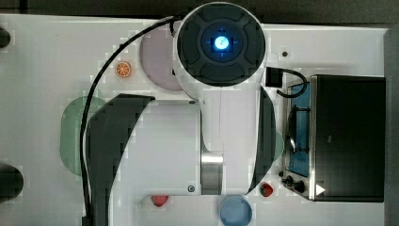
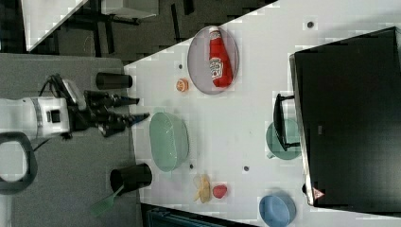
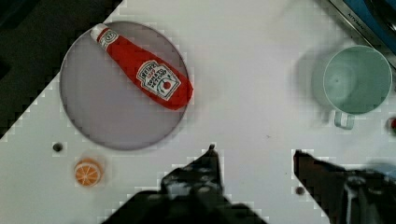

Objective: Drag strainer left to right.

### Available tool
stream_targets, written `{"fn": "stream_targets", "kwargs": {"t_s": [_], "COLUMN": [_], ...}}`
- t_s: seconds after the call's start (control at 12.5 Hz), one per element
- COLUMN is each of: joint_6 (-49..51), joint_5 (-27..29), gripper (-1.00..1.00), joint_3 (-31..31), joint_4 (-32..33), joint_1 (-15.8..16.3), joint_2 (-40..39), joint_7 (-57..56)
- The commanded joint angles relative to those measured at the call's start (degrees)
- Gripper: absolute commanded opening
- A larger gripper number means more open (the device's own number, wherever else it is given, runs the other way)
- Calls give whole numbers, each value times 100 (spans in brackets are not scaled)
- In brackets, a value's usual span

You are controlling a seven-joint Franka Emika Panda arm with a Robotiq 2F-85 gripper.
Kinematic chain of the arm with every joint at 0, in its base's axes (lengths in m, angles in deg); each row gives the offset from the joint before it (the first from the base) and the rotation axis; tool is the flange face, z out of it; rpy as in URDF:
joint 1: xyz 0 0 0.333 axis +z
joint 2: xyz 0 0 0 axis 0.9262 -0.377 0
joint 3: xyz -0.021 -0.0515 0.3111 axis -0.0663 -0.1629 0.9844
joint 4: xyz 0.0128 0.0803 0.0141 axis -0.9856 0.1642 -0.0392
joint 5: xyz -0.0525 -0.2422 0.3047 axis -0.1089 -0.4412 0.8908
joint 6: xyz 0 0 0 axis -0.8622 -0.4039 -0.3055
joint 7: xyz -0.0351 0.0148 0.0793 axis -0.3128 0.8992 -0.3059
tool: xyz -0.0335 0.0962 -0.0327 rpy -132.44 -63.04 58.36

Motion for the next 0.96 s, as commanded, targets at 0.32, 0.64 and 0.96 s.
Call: {"fn": "stream_targets", "kwargs": {"t_s": [0.32,0.64,0.96], "joint_6": [974,826,380], "joint_5": [67,347,347], "gripper": [100,100,100], "joint_3": [-234,534,1803], "joint_4": [1213,1221,1227], "joint_1": [-170,27,65], "joint_2": [2364,1997,1251], "joint_7": [-199,139,2303]}}
